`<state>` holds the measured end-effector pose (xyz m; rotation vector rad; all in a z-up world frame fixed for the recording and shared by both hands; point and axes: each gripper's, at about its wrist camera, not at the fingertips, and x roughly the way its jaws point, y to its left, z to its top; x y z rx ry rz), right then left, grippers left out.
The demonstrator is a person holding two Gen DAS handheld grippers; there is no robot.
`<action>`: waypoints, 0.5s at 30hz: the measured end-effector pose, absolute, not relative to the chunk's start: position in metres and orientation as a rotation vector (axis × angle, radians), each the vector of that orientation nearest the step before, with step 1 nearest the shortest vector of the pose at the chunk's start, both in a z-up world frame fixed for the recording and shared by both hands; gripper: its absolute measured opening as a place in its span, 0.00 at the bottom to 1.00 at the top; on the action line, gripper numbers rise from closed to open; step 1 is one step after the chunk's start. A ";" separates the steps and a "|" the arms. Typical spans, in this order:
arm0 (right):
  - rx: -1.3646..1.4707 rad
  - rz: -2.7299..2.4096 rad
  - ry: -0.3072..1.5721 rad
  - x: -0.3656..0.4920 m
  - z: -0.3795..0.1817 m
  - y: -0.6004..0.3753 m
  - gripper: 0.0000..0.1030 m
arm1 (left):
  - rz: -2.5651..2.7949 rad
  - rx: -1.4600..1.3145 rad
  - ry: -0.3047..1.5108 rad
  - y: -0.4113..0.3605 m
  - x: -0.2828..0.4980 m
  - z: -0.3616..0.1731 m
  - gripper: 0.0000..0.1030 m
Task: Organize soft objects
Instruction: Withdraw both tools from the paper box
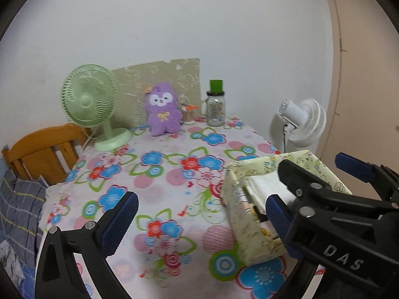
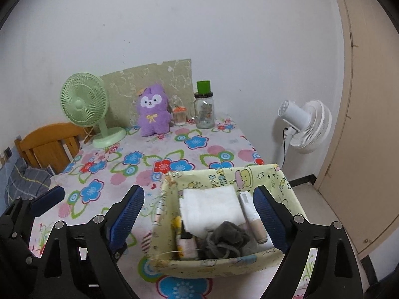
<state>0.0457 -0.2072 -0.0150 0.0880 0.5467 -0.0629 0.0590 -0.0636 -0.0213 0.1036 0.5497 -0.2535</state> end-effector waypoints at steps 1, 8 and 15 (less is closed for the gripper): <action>0.089 -0.061 0.541 0.043 -0.013 -0.204 0.89 | -0.250 0.095 0.545 -0.058 0.057 -0.020 1.00; 0.094 -0.079 0.481 0.023 -0.003 -0.184 0.98 | -0.189 0.032 0.543 -0.020 0.048 -0.016 1.00; 0.086 -0.064 0.465 0.008 0.000 -0.170 0.99 | -0.165 0.024 0.529 0.005 0.034 -0.011 1.00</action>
